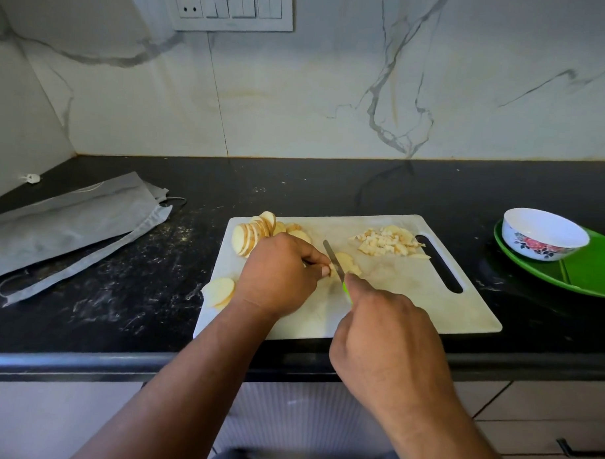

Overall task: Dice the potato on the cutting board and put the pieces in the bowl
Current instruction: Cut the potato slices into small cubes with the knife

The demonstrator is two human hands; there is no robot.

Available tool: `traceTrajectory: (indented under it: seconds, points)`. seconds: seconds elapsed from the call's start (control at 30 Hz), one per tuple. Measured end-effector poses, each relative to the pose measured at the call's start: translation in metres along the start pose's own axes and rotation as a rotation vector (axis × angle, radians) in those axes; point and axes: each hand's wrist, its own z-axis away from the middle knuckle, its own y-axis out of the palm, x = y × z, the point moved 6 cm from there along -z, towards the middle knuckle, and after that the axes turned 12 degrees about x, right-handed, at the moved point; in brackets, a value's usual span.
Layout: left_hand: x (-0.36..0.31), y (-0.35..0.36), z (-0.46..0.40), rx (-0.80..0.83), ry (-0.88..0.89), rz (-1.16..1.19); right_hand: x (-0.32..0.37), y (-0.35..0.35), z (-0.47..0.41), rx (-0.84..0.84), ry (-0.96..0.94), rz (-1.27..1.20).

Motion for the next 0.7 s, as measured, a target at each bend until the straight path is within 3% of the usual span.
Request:
traceTrajectory:
  seconds: [0.7]
  points:
    - [0.001, 0.001, -0.002, -0.009, -0.002, -0.004, -0.008, 0.004, 0.044, 0.114, 0.012, 0.005]
